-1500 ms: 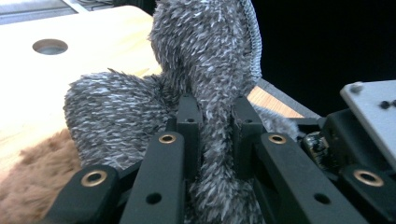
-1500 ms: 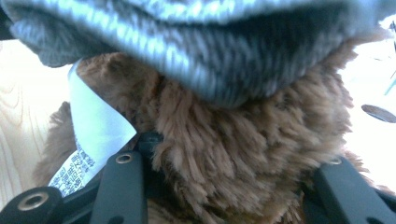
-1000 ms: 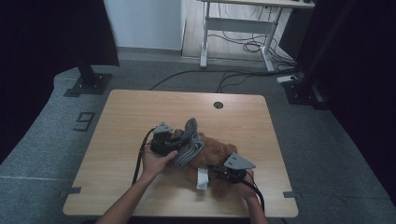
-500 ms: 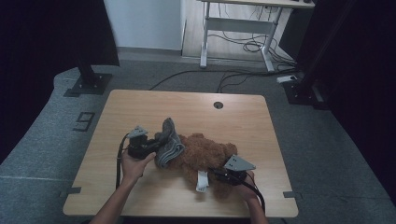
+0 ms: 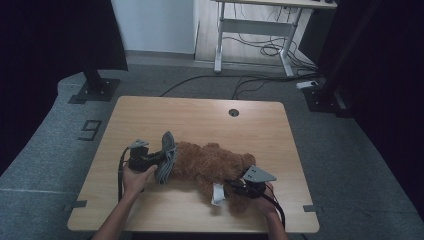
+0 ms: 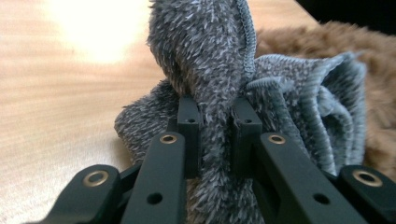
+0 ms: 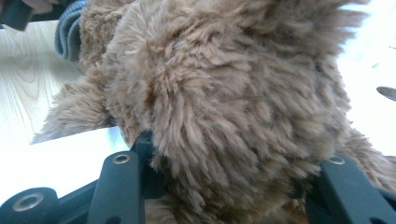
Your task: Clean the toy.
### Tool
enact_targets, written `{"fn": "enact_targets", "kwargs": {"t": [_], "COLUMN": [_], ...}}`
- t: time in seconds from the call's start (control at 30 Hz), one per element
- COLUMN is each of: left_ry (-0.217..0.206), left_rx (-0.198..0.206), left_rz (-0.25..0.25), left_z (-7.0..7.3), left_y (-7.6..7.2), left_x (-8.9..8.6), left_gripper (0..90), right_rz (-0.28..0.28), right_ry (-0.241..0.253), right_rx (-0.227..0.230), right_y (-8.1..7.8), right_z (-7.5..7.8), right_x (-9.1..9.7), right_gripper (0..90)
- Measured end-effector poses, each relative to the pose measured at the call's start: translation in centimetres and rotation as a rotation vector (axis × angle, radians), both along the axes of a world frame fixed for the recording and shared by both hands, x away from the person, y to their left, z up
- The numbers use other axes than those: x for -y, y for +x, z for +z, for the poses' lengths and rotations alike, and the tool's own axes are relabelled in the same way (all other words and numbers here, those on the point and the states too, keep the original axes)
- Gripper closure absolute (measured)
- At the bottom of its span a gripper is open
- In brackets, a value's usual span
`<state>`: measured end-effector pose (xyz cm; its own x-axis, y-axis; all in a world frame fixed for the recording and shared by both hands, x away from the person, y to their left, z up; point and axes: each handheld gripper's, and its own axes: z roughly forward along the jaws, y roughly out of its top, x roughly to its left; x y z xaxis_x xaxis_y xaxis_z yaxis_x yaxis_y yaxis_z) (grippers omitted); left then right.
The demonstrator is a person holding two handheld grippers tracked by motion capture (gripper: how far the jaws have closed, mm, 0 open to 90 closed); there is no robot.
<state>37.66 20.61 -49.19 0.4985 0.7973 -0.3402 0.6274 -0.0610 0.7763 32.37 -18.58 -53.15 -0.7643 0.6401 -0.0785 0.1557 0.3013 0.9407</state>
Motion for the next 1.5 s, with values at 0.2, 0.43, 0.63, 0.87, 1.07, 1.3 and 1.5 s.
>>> {"fn": "enact_targets", "kwargs": {"t": [0.2,0.43,0.63,0.87,1.07,1.3,1.5], "left_ry": [-0.058,-0.034,0.019,0.077,0.098,0.048,0.025], "left_rx": [0.092,0.122,0.112,0.141,0.162,0.132,0.149], "left_rz": [-0.101,-0.275,-0.393,-0.367,-0.293,-0.201,-0.142], "left_z": [4.1,6.6,5.9,4.6,4.5,3.4,4.1], "left_y": [-1.3,-1.6,-2.5,-2.6,-2.1,-1.3,-1.1], "left_x": [3.0,10.8,17.6,18.7,15.8,10.5,6.4], "left_gripper": [78.0,78.0,77.7,77.4,77.6,77.8,77.8], "right_rz": [-0.007,-0.013,-0.012,-0.018,-0.013,-0.009,-0.009], "right_ry": [0.006,0.007,0.008,-0.003,-0.003,0.002,-0.002], "right_rx": [-0.007,-0.006,-0.009,-0.027,-0.025,-0.028,-0.024], "right_y": [0.2,0.1,0.2,0.3,0.2,0.3,0.2], "right_z": [-0.1,-0.1,-0.1,-0.4,-0.4,-0.5,-0.5], "right_x": [0.2,0.0,0.0,0.1,0.0,0.1,-0.1], "right_gripper": [48.1,48.0,47.7,47.8,48.1,48.1,48.1]}}
